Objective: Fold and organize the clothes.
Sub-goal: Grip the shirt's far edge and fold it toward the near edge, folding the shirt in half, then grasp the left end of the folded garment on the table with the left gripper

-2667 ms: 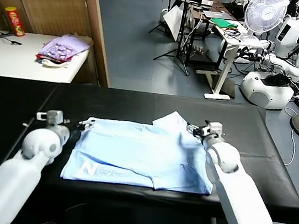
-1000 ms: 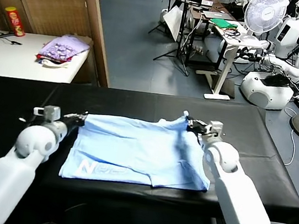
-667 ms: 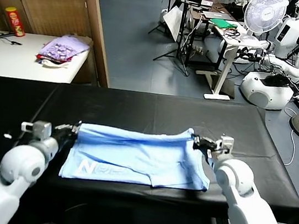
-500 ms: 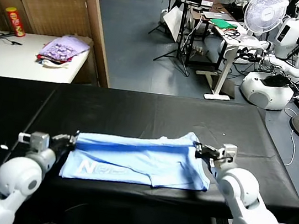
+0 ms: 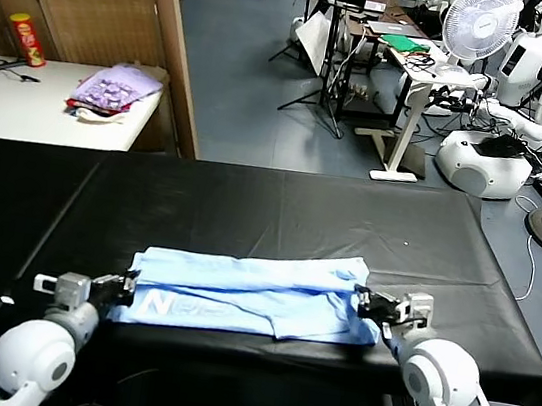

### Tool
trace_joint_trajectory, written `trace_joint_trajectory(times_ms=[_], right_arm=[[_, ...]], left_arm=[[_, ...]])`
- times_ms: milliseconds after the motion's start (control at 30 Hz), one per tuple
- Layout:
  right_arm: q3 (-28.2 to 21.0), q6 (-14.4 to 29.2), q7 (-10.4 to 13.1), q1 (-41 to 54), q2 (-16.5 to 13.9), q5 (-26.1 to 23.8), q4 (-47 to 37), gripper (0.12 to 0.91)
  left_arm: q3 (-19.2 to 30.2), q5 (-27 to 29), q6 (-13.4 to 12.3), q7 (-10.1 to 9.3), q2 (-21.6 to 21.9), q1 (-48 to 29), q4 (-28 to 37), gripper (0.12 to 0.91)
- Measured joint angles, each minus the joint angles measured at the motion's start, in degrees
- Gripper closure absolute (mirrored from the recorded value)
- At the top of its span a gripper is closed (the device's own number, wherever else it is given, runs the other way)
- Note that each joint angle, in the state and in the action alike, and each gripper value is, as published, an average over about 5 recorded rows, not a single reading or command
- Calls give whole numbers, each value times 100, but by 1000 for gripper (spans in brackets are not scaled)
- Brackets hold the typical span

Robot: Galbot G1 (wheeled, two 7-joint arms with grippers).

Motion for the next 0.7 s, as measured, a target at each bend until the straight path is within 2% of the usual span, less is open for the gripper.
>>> trace_joint_trajectory(times_ms=[67,200,333,433,500,600,700], right_arm=[[70,0,-32,18,-16,1,61,685],[224,60,-83,118,4,-164,77,451],[220,466,-55,290,134,-640,-141,274],[127,738,-36,461,276,-961,-445,233],[48,830,-37,572,374,-1088,-669,229],[-61,884,-43,713,502,-1181,-988,227],[-150,916,-47,841,617,-1219,-1272,228]], left_arm=[[-2,15,-2,-36,-12,43,-59,837],[-57,-39,-2,-46,-5,64,-186,622],[-142,-248,-29,-85,-5,-33,-176,404],[-154,-552,-56,-195,-44,-205,-36,278],[-129,-736,-70,-252,-100,-380,110,244],[-52,-861,-104,-249,-209,-658,358,234],[36,-893,-138,-166,-308,-847,584,232]])
